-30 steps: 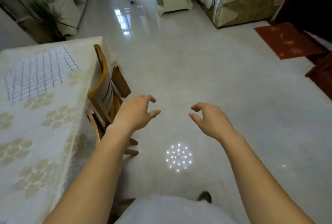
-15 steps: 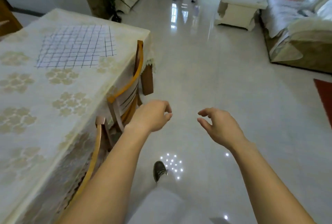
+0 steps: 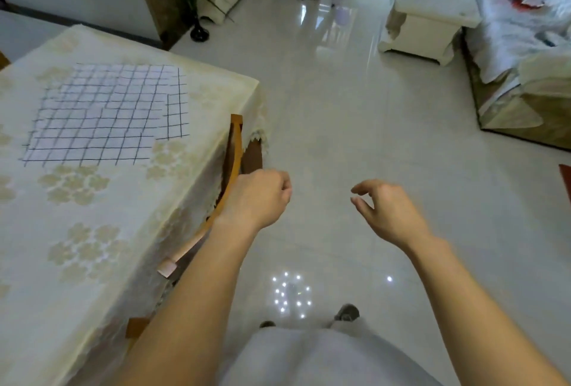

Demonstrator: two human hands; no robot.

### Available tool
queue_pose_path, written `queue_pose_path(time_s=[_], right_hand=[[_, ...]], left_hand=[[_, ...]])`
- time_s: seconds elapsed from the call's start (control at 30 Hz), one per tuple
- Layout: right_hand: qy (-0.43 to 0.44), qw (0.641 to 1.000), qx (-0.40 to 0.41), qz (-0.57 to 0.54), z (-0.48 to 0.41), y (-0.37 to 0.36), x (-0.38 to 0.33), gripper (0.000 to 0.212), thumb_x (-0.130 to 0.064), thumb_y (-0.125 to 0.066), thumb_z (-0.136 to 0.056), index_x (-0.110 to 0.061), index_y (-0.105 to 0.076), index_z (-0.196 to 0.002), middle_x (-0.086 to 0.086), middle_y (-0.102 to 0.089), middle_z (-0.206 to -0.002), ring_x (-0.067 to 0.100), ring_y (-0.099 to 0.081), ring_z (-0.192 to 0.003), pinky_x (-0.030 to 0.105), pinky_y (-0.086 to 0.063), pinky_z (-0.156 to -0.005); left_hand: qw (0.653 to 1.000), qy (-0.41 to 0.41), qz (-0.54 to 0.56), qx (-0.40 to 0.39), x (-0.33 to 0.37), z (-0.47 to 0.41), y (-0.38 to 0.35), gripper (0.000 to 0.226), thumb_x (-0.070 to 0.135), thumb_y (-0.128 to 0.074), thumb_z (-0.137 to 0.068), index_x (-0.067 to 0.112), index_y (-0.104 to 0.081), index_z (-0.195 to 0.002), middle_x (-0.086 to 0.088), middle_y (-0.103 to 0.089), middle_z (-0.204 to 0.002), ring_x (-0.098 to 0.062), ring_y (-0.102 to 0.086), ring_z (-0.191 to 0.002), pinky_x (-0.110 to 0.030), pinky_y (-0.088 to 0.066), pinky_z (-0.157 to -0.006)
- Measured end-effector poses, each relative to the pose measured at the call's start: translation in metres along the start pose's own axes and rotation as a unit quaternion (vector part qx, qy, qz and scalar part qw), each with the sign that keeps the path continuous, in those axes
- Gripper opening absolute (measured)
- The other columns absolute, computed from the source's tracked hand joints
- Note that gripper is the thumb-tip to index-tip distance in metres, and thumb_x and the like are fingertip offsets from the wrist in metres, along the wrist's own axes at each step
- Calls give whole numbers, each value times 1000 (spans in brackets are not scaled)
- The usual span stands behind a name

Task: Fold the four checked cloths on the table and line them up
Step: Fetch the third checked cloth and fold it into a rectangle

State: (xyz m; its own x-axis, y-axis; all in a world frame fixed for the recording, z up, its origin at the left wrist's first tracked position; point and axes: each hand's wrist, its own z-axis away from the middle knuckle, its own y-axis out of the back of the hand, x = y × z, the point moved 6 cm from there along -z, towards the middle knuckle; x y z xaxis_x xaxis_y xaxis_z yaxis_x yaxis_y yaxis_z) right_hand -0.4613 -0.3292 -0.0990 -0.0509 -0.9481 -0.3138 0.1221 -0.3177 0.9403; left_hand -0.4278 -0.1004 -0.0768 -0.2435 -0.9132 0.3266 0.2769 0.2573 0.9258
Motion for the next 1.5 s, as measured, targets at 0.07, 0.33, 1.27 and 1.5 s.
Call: queue_pose_path(time_s=[0.07,0.33,1.27,1.5], right_hand=[[21,1000,-9,-9,-36,-1,-5,29,-37,-56,-96,-24,-64,-121,-4,-70,-116,24,-65,-105,43,-54,-87],[86,994,-46,-42,-200,3,8,35,-41,-55,-97,-23,-62,-126,0,-66,-126,24,-62,-114,41,-51,-95],[145,988,-29,42,-668,133,4,30,-41,-51,-99,-26,-65,-122,-11,-69,-117,17,-64,-106,29,-47,-79],[195,979,-49,37,-766,119,-63,30,-42,-50,-100,-28,-64,-121,-11,-69,-117,14,-64,-104,26,-43,-77]], left_hand=[[1000,25,9,1,-16,-22,5,23,33,-47,-102,27,-68,-107,5,-70,-104,-21,-67,-95,-41,-55,-83],[995,97,0,-4,-21,-152,27,15,37,-53,-100,29,-65,-105,6,-69,-102,-20,-65,-96,-41,-53,-85],[988,135,69,-13,-70,-606,147,37,46,-50,-101,28,-52,-133,3,-58,-134,-21,-54,-122,-39,-47,-98],[983,169,73,8,-150,-665,191,34,45,-49,-102,27,-54,-130,3,-58,-133,-20,-53,-122,-40,-46,-100]])
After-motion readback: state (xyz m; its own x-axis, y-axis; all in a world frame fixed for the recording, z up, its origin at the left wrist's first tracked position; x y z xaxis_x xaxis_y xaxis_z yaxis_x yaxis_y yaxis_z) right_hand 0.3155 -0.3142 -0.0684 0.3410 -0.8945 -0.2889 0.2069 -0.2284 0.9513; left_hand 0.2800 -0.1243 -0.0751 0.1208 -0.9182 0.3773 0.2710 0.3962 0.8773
